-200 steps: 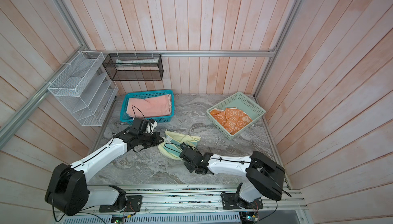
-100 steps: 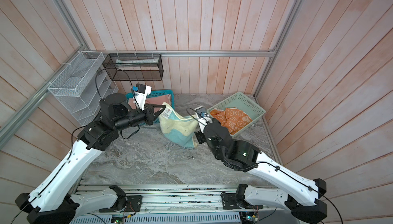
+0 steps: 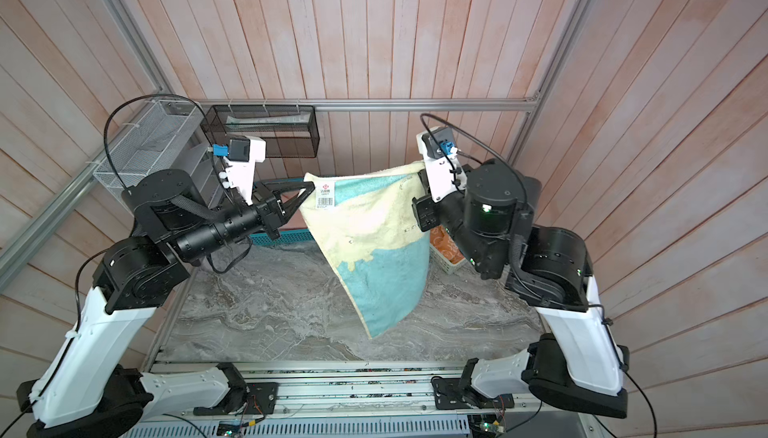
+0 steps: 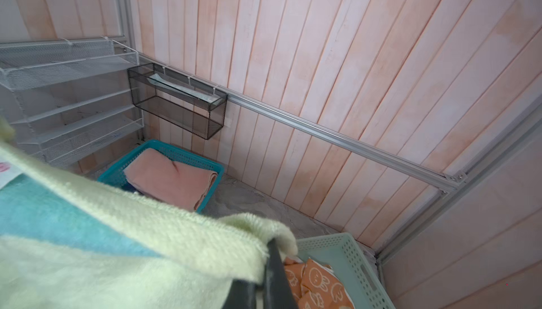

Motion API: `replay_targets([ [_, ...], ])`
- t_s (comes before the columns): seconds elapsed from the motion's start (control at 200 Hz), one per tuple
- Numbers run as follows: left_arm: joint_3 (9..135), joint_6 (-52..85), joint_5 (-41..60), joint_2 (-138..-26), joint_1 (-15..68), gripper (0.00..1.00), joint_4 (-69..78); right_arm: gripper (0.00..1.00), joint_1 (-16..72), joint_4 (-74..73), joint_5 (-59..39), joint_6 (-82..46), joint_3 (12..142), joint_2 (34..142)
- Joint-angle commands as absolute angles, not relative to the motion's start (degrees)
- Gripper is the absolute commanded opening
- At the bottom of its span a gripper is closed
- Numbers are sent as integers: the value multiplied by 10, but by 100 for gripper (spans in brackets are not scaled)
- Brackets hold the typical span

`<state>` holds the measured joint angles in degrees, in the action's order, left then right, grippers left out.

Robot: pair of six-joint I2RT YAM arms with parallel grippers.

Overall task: Fold and stack the towels
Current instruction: 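Lift the yellow-and-teal towel up with both grippers, then lay the hanging towel flat on the table with both grippers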

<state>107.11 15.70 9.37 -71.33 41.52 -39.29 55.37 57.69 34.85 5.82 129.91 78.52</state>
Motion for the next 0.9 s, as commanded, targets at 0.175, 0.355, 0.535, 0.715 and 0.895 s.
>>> replay_targets([
  [0.175,975,196,214,-783,223,0,-365,0,292,486,82,55,1092,825],
  [0.355,902,195,311,-895,143,0,-242,0,229,377,-13,46,1020,955],
  [0.535,929,160,336,-1033,129,0,-205,0,222,392,-14,61,1094,1097],
  [0.715,870,150,337,-1053,128,0,-164,0,221,425,-21,66,1081,1135],
  [0.895,720,169,345,-1004,132,0,-84,0,225,374,-73,46,929,1076],
])
